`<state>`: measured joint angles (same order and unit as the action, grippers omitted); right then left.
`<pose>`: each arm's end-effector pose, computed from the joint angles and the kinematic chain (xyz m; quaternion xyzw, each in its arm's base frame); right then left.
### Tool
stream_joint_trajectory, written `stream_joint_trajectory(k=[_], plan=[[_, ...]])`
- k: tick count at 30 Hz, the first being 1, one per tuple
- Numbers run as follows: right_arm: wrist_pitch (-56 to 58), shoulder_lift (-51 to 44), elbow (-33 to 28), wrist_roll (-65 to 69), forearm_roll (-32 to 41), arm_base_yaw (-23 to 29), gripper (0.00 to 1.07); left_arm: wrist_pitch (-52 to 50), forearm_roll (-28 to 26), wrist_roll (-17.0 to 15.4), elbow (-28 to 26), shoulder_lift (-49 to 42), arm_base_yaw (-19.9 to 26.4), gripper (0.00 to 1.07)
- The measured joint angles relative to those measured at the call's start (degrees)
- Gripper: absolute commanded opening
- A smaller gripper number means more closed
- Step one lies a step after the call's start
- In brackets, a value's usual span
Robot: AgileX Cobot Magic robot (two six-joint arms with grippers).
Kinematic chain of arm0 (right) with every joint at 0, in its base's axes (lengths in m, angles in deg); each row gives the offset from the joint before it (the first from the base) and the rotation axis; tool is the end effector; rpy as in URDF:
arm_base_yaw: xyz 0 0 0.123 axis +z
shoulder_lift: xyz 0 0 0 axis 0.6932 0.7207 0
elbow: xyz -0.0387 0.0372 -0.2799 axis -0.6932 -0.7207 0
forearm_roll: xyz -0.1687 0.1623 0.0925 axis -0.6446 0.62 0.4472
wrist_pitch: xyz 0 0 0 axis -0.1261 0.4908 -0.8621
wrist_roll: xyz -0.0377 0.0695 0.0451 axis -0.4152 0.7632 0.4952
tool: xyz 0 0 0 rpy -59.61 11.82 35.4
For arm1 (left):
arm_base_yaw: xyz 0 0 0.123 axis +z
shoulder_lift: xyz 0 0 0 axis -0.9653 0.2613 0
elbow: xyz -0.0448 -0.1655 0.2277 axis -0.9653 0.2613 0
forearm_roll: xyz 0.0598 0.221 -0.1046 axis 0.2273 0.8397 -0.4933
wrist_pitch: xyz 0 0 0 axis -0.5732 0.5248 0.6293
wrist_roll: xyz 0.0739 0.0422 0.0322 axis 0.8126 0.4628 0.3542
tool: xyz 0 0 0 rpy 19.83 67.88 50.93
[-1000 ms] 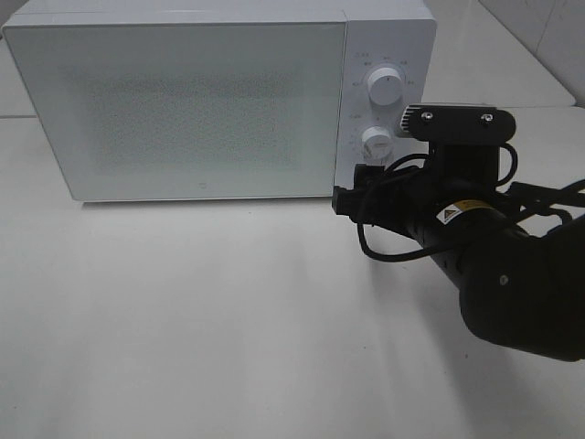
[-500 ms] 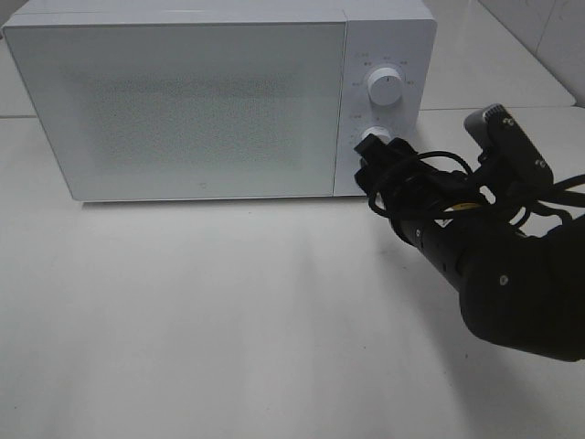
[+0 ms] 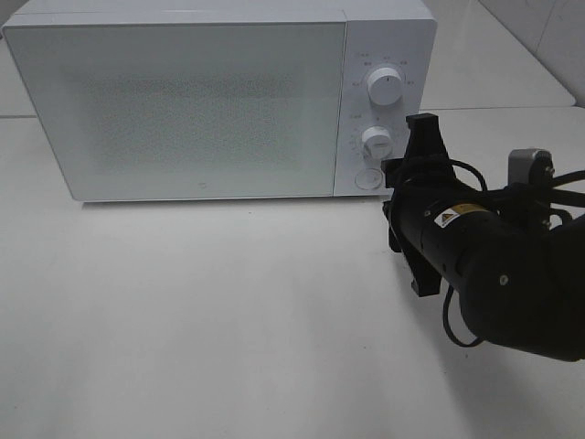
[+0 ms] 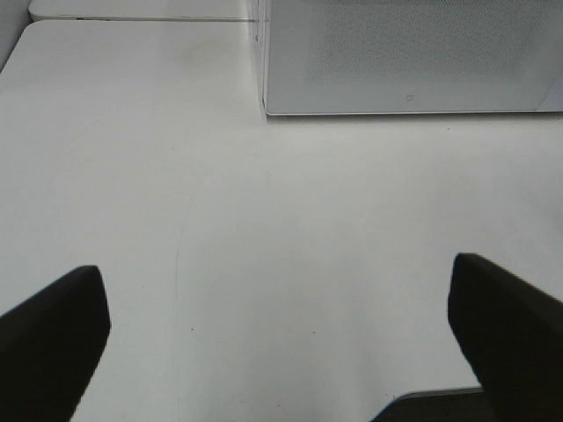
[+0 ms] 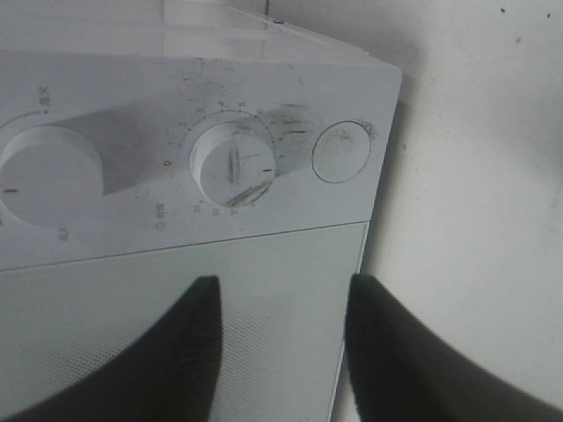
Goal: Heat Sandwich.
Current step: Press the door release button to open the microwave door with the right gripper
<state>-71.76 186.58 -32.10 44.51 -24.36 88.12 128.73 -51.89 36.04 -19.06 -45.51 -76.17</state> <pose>0.2378 0.1507 0.1503 0.5275 0.6039 0.4130 0.4318 -0.0093 -0.0075 0.2807 0.0247 0.8522 -0.0471 0.5205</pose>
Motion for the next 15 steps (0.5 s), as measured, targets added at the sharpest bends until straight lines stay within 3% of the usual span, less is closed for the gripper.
stream_joint_trajectory(k=[5,15], plan=[[0.00,0.00,0.00,3.50,0.00,0.00,0.00,0.00,0.00,0.00,0.00,0.00,0.00,0.98],[0.00,0.00,0.00,6.13,0.00,0.00,0.00,0.00,0.00,0.00,0.00,0.00,0.00,0.98]])
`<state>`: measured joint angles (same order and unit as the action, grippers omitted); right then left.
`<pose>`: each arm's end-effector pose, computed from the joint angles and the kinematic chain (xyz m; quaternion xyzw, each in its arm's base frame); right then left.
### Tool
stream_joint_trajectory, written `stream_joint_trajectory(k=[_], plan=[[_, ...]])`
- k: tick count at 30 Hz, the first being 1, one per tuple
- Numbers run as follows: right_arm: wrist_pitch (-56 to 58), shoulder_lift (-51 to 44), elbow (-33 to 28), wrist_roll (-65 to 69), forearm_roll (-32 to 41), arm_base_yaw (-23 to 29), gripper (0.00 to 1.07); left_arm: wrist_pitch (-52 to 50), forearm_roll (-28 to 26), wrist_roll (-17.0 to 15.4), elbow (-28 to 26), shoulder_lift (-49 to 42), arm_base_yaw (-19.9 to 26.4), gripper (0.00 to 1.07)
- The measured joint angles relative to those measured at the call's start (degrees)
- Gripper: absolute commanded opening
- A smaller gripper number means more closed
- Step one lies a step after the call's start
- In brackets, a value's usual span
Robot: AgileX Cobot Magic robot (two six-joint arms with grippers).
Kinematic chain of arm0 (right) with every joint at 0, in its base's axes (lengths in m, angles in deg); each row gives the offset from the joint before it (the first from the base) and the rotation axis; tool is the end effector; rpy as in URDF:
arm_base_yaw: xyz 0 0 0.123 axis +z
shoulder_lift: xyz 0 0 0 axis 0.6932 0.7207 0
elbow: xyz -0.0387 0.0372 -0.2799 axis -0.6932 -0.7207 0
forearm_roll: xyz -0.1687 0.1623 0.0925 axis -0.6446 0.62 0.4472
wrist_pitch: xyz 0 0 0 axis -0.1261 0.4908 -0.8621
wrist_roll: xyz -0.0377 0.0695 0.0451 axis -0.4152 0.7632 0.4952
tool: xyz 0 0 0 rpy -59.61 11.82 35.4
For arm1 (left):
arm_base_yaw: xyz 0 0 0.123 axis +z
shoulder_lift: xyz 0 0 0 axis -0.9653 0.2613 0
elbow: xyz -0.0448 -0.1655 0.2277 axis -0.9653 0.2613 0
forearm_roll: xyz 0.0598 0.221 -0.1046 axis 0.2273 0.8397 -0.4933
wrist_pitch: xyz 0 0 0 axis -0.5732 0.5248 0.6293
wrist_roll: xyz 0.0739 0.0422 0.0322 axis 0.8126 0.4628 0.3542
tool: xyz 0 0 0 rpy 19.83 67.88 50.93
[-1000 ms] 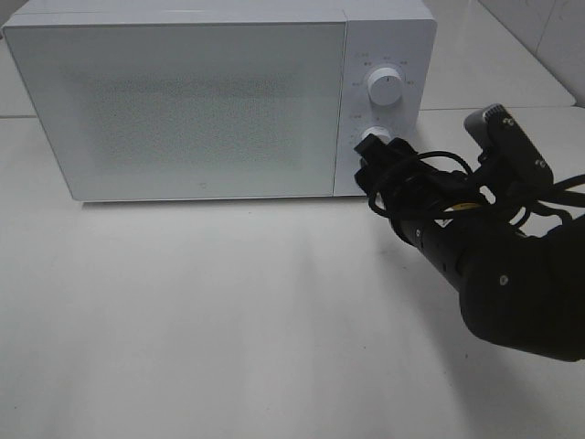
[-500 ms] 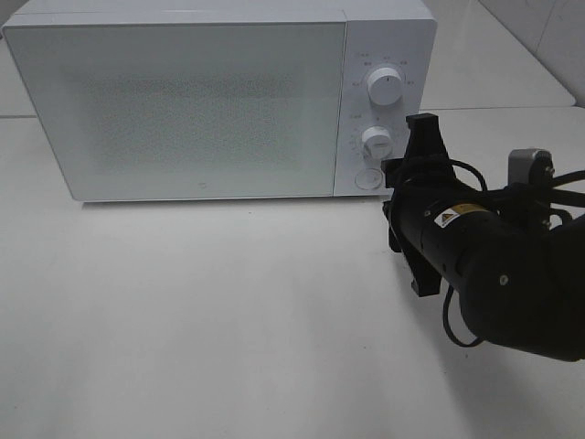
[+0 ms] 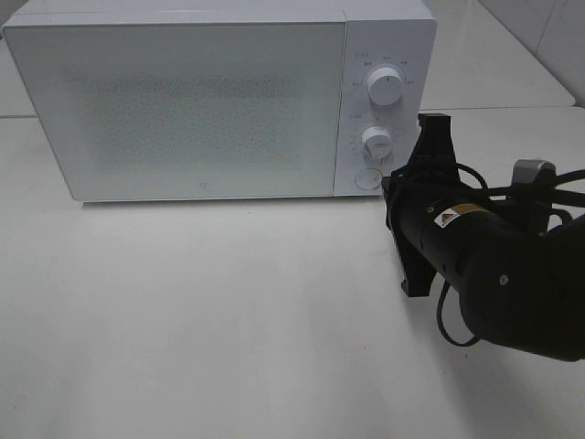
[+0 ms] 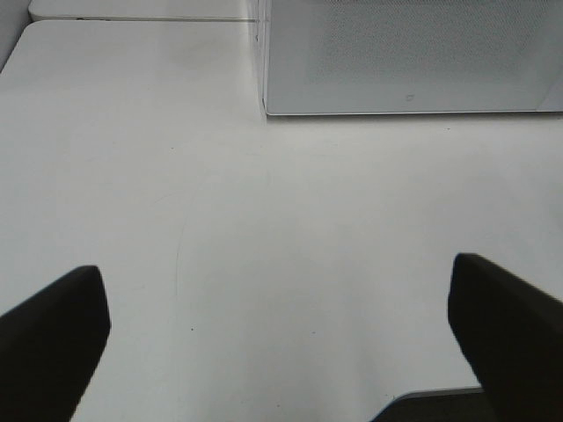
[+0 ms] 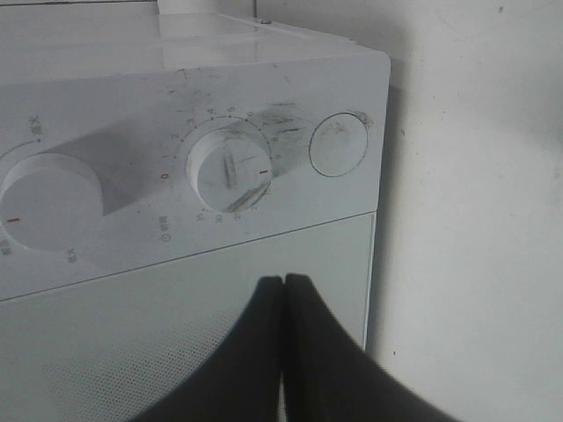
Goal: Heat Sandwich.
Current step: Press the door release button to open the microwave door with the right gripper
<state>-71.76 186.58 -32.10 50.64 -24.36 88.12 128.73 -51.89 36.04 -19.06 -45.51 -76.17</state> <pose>0.2378 0.1507 0.1503 0.5591 0.5748 0.4355 0.4091 -0.0093 -0.0075 0.2807 0.0247 0.8522 -0.0471 0.5205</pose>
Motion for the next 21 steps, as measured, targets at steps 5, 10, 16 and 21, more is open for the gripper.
stream_joint_trajectory(k=[5,10,16,21], plan=[[0.06,0.52,0.06,0.40,-0.11,-0.23,0.00,0.00,0.00,0.00,0.00,0.00,0.00,0.98],[0.11,3.61,1.09,1.09,-0.69,-1.26,0.00,0.00,0.00,0.00,0.00,0.00,0.00,0.98],[0.40,7.10,3.44,1.83,-2.18,-2.18,0.00,0.00,0.00,0.00,0.00,0.00,0.00,0.98],[2.23,9.97,6.07,2.75,-5.79,-5.10,0.00,0.00,0.00,0.00,0.00,0.00,0.00,0.98]])
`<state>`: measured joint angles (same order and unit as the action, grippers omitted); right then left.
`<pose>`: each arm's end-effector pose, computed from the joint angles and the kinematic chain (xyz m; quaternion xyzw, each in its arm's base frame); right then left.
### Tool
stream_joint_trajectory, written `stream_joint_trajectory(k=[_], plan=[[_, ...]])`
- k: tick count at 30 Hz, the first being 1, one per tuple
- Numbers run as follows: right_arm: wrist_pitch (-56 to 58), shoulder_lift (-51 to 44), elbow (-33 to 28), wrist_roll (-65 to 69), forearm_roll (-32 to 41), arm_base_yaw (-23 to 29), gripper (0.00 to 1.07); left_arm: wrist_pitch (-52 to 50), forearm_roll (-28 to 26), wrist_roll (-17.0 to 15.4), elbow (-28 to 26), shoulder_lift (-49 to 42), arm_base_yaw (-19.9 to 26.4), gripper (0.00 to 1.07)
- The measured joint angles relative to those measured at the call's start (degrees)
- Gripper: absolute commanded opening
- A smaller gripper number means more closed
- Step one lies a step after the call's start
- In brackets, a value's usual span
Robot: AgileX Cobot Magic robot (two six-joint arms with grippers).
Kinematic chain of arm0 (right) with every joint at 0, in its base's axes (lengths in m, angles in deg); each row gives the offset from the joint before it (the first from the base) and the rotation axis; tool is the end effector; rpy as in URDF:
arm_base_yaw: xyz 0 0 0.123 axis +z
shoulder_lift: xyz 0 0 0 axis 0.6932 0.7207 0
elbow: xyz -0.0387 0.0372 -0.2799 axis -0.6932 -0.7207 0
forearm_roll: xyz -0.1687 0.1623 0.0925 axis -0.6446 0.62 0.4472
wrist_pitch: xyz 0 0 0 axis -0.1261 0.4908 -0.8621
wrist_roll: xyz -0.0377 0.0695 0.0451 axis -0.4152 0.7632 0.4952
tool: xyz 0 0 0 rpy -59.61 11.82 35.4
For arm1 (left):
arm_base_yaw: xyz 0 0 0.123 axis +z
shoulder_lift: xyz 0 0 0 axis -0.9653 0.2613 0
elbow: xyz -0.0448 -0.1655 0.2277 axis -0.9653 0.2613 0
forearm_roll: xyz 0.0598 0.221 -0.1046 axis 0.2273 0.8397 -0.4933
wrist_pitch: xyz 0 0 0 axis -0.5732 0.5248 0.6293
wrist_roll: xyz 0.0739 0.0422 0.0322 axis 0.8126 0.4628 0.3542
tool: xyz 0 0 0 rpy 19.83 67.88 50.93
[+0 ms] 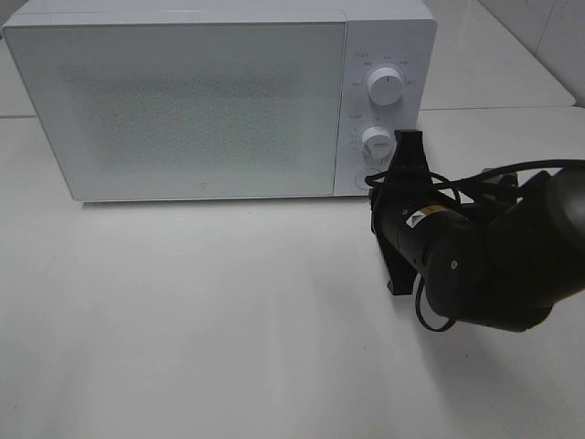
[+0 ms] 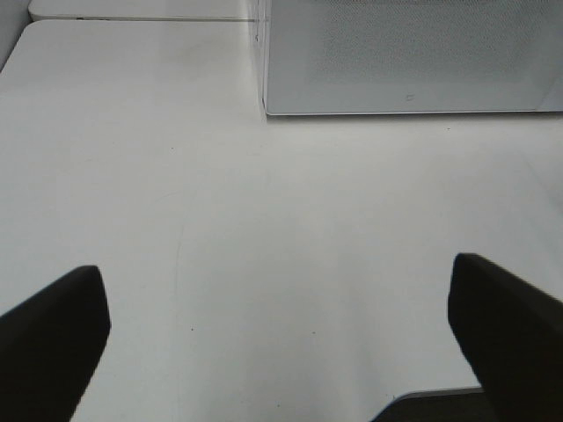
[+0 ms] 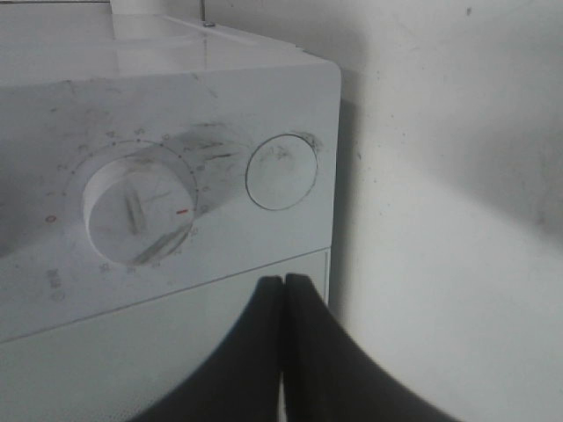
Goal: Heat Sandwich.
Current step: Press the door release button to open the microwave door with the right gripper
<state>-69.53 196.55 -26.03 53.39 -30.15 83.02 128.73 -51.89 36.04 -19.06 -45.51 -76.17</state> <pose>0.2722 0.1553 0.1178 0.5671 0.5934 0.4097 0.3979 -0.0093 -0.0075 0.2807 0.0247 0.8522 -0.0471 0.5205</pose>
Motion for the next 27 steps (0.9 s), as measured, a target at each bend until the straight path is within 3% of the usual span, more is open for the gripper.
stream_joint_trajectory(k=[15,27], plan=[[2.86,6.42,7.22,0.74,-5.21,-5.84,0.00,0.00,0.00,0.00,0.00,0.00,0.00,0.98],[4.07,10.37,12.83,0.92,-7.22,-6.88,0.00,0.00,0.00,0.00,0.00,0.00,0.00,0.98]])
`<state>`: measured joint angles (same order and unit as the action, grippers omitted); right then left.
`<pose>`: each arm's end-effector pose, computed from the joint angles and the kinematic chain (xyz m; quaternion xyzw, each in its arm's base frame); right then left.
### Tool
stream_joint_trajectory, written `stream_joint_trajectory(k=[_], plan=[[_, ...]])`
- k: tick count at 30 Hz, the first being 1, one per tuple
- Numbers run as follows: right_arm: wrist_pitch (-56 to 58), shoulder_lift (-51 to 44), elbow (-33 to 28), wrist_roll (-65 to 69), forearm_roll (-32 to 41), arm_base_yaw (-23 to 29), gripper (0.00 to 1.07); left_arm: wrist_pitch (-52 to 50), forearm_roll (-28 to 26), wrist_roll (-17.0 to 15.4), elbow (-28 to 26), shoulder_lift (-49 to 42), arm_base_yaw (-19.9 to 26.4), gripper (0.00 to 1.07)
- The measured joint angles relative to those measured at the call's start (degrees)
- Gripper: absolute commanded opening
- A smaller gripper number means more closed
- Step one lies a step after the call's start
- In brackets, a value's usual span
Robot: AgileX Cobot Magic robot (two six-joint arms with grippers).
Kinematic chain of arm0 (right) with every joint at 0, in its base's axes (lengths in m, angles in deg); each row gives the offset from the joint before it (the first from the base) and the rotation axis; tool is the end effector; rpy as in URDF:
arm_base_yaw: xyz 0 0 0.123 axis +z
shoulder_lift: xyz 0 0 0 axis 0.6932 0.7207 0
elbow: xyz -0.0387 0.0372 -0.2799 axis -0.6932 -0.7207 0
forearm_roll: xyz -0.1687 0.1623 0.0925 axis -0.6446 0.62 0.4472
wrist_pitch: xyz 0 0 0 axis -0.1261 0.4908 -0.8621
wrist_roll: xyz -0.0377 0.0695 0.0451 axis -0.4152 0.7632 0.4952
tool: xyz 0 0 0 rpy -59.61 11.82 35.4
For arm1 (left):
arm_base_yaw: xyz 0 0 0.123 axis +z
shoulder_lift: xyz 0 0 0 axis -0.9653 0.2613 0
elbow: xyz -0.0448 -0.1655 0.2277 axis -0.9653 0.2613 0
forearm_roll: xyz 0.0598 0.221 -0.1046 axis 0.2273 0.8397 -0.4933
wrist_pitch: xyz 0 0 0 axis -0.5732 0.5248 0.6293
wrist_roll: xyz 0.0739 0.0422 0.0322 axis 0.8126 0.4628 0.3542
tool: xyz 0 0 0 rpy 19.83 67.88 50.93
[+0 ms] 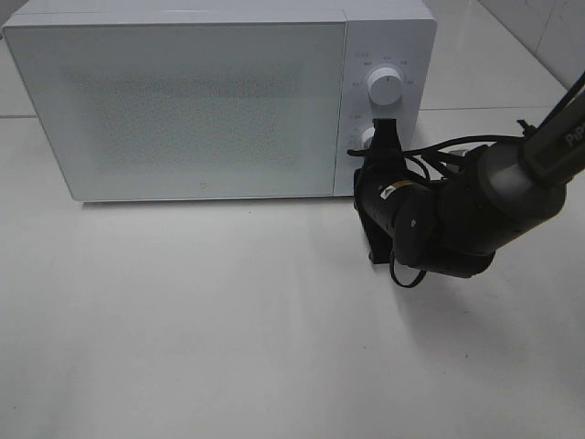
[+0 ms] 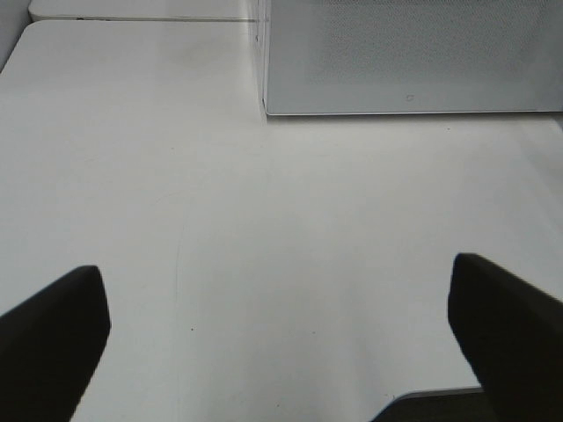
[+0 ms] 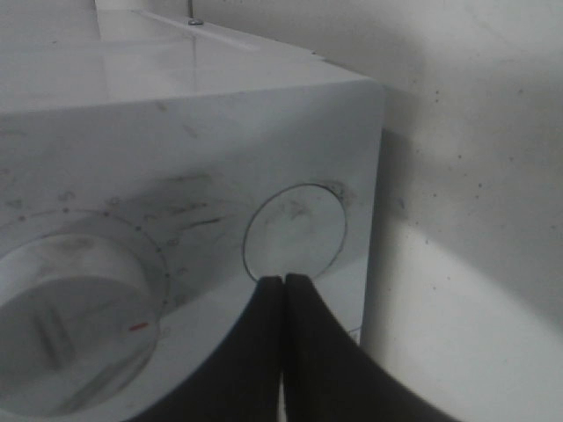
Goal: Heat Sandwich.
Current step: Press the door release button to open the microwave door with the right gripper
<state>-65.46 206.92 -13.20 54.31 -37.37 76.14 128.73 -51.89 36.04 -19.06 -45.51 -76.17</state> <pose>0.3336 0.1610 0.0944 0.5671 0.5961 0.4110 0.3926 -0.0093 -0.0075 0.2807 0.0247 0.8522 -0.0471 0.5205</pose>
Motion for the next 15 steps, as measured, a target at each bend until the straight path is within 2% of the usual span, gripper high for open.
stream_joint_trajectory(k=[15], plan=[[0.00,2.35,1.95,-1.43,0.92,-1.72,0.00,0.00,0.00,0.00,0.00,0.00,0.00,0.98]])
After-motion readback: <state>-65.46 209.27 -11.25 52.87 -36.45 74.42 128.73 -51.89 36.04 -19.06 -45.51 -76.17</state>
